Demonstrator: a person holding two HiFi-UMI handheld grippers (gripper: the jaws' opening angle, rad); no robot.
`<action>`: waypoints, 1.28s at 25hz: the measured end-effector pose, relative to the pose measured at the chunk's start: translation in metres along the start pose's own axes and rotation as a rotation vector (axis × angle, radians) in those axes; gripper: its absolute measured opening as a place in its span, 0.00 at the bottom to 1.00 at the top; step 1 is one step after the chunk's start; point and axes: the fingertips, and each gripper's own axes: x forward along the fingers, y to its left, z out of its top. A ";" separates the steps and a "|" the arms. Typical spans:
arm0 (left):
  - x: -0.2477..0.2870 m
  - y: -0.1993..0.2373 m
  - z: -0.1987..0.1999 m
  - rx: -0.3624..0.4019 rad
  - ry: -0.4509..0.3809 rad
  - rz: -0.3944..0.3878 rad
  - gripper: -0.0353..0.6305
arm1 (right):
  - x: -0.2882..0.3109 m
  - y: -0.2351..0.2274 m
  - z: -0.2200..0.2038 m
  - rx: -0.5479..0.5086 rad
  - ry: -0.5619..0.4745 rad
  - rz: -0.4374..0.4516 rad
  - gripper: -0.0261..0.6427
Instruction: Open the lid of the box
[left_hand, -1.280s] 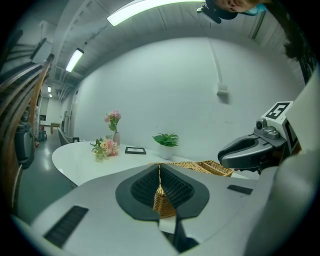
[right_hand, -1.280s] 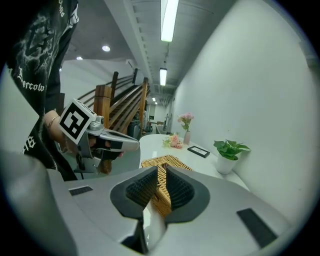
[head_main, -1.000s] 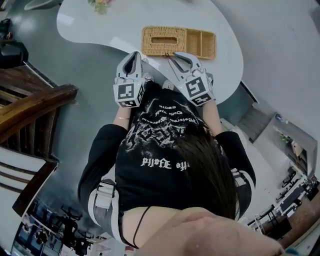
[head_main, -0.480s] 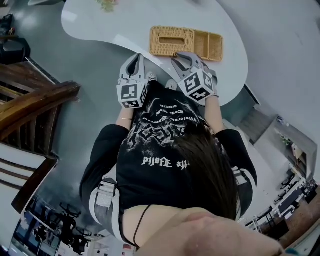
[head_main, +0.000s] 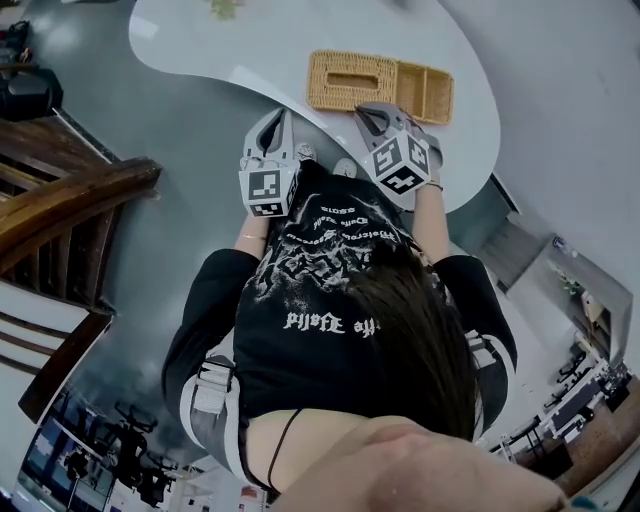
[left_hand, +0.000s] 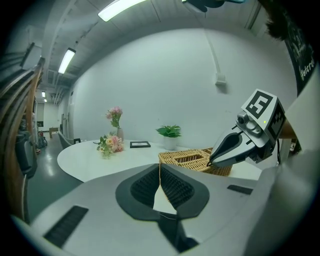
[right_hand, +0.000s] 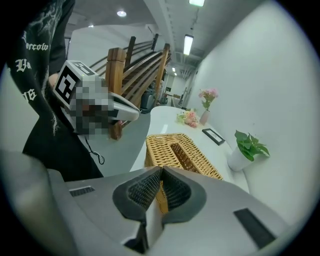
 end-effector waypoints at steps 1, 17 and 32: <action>0.000 0.002 0.000 -0.002 0.000 0.001 0.09 | 0.001 0.000 0.000 0.000 0.003 0.001 0.10; 0.008 0.004 0.006 -0.018 -0.014 -0.016 0.09 | -0.011 -0.005 0.021 -0.089 0.011 0.057 0.09; 0.019 0.004 0.012 -0.025 -0.021 -0.033 0.09 | -0.026 -0.032 0.042 -0.135 -0.001 0.036 0.09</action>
